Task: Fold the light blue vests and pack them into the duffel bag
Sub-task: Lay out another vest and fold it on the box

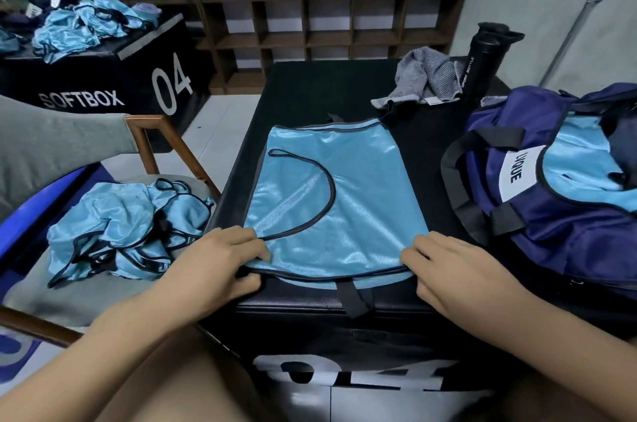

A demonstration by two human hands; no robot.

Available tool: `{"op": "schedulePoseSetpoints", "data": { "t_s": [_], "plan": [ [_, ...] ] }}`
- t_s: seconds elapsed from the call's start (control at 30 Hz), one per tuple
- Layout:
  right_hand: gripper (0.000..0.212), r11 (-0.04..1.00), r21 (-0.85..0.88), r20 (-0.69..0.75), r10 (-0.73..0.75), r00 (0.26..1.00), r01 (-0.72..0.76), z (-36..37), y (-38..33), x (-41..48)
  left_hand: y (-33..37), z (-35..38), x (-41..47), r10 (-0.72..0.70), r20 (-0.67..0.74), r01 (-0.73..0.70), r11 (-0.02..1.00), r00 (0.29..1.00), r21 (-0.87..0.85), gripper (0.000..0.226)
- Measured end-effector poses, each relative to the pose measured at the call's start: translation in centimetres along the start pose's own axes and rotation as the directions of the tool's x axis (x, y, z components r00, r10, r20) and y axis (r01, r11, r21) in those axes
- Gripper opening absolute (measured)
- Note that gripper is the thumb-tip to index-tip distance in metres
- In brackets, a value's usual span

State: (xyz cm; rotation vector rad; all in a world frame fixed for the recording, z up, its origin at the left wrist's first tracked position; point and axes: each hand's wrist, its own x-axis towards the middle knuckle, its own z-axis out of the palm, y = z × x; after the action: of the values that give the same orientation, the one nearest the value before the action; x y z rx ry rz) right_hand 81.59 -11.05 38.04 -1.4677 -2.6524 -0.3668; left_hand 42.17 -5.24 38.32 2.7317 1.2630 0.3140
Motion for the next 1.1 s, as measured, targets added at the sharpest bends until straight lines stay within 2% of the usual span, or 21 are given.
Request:
{"op": "schedulePoseSetpoints", "data": {
  "t_s": [0.1,0.2,0.3,0.37,0.47,0.63,0.83,1.1],
  "plan": [
    [0.027,0.999,0.045,0.042,0.02,0.999,-0.022,-0.1,0.2,0.6,-0.1,-0.1,0.2,0.008,0.031,-0.008,1.0,0.999,-0.002,0.023],
    [0.022,0.984,0.164,0.14,0.05,0.989,-0.073,-1.3,0.7,1.0,0.2,-1.0,0.1,-0.006,0.059,0.012,0.996,0.998,-0.091,0.022],
    [0.016,0.897,0.404,0.341,0.034,0.939,-0.179,-4.2,0.8,0.9,1.7,-3.2,-0.8,-0.055,0.073,0.072,0.966,0.996,-0.248,0.019],
    [0.017,0.821,0.505,0.413,0.04,0.91,-0.266,-6.1,0.9,0.8,2.4,-4.5,-1.4,-0.06,0.125,0.1,0.934,0.99,-0.342,0.02],
    [0.015,0.761,0.558,0.389,0.114,0.914,-0.332,-7.6,1.7,1.3,2.2,-5.4,-0.9,-0.093,0.15,0.148,0.897,0.984,-0.417,0.019],
    [0.028,0.727,0.581,0.296,0.231,0.927,-0.366,-7.4,3.4,4.4,0.6,-5.0,2.6,-0.202,0.09,0.221,0.886,0.975,-0.406,0.015],
    [0.037,0.691,0.583,0.272,0.329,0.904,-0.427,-5.1,6.3,9.9,-3.1,-4.0,6.9,-0.335,0.035,0.323,0.871,0.942,-0.371,0.008],
    [0.034,0.639,0.566,0.268,0.456,0.849,-0.522,-2.9,9.5,17.6,-7.3,-3.8,12.3,-0.47,0.003,0.439,0.822,0.883,-0.362,0.014]
  ]
}}
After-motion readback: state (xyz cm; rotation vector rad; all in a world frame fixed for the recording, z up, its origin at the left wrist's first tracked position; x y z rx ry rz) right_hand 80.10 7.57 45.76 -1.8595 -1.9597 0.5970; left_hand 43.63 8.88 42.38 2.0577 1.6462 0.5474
